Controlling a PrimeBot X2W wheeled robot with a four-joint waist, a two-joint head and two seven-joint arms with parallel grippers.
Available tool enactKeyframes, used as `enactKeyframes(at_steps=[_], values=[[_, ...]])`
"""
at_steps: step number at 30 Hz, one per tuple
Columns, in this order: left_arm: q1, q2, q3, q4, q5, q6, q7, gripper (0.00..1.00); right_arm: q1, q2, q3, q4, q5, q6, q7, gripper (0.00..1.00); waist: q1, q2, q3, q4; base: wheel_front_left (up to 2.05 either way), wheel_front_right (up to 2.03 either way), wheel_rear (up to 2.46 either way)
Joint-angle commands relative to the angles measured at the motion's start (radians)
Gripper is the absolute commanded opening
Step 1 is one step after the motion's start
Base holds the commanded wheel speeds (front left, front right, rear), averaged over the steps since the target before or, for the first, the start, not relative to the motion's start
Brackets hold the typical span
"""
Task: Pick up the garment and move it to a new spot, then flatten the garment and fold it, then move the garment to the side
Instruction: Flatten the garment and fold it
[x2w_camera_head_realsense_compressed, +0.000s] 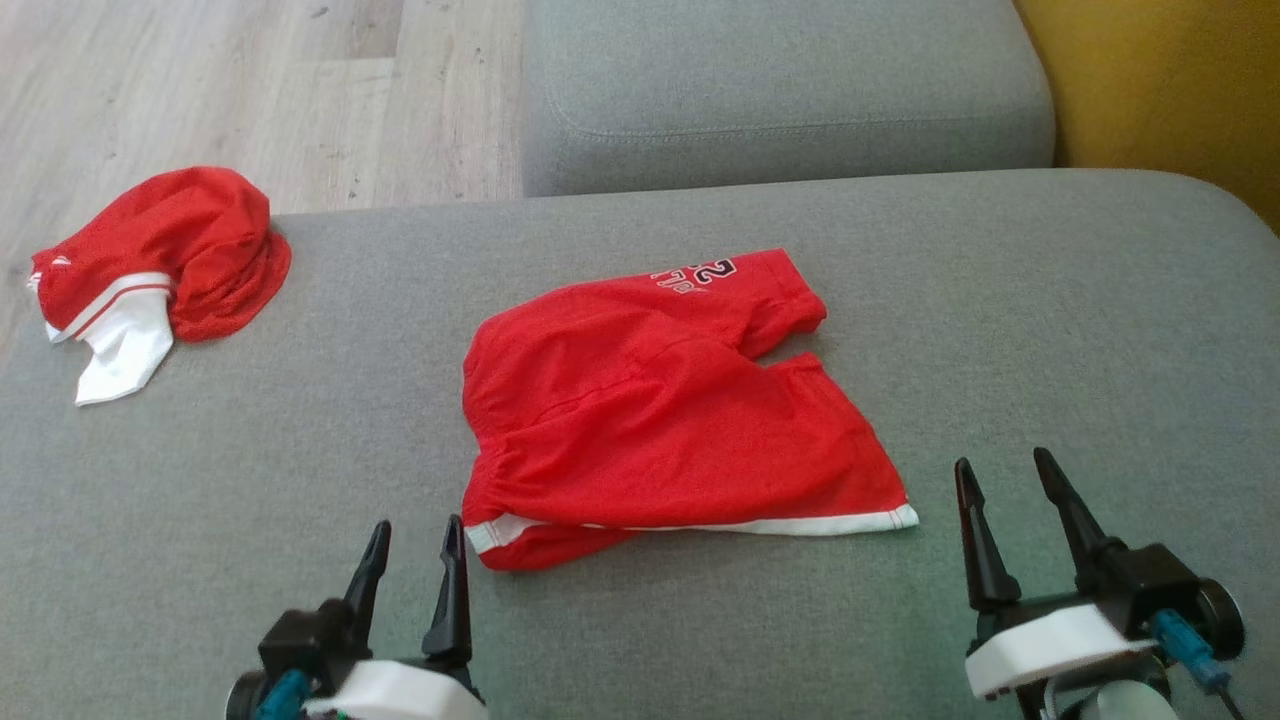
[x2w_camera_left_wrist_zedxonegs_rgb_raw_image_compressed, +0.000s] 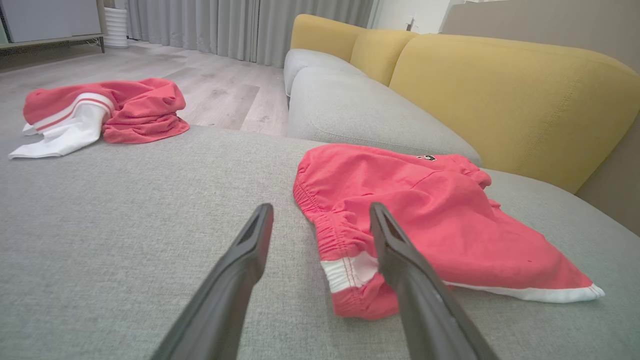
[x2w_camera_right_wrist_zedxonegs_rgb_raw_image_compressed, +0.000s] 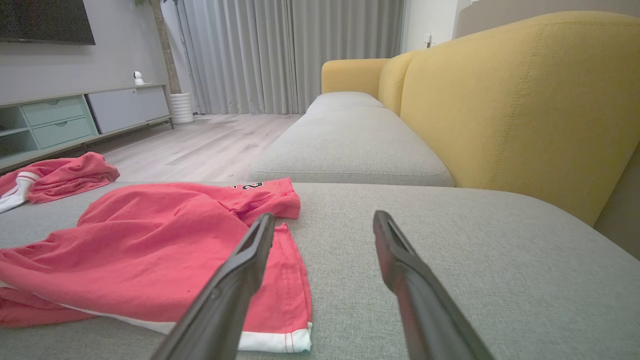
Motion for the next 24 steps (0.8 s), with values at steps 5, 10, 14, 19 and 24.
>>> enactKeyframes(at_steps=[5,10,14,19,24], values=[[0.012,-0.009,0.078,-0.057,0.023,0.016,-0.013,1.0,-0.007,-0.005,0.033,-0.036,0.004,-0.001,-0.011,1.0,0.0001,-0.0001,-0.006,0.007,0.0,0.0,0.0],[0.042,-0.023,0.112,-0.067,0.049,0.012,-0.014,1.0,0.004,-0.005,0.041,-0.022,0.016,-0.001,-0.011,1.0,0.0001,-0.0001,-0.007,0.011,0.0,0.0,0.0],[0.051,-0.035,0.131,-0.065,0.066,0.003,-0.014,1.0,0.004,-0.005,0.045,-0.009,0.02,-0.001,-0.011,1.0,0.0001,-0.0001,-0.007,0.013,0.0,0.0,0.0],[0.054,-0.046,0.145,-0.057,0.083,-0.008,-0.014,1.0,-0.001,-0.005,0.049,0.0,0.023,-0.001,-0.011,1.0,0.0001,-0.0001,-0.006,0.012,0.0,0.0,0.0],[0.055,-0.054,0.149,-0.048,0.095,-0.018,-0.014,1.0,-0.005,-0.005,0.048,0.003,0.023,-0.001,-0.011,1.0,0.0001,-0.0001,-0.002,0.01,0.0,0.0,0.0]])
